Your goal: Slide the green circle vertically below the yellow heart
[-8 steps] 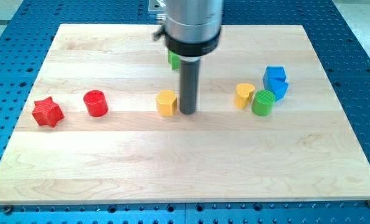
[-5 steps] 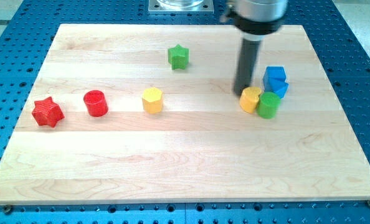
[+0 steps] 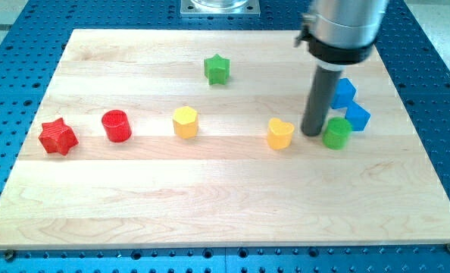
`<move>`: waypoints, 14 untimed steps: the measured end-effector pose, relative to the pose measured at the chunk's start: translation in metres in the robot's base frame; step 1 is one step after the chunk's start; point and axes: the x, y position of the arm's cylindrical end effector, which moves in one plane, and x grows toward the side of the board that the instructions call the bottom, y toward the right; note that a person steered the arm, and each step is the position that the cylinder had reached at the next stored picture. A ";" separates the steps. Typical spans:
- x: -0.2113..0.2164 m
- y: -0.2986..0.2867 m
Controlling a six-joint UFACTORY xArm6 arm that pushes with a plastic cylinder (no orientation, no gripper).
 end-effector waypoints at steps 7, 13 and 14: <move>-0.004 -0.038; 0.039 0.049; 0.040 0.049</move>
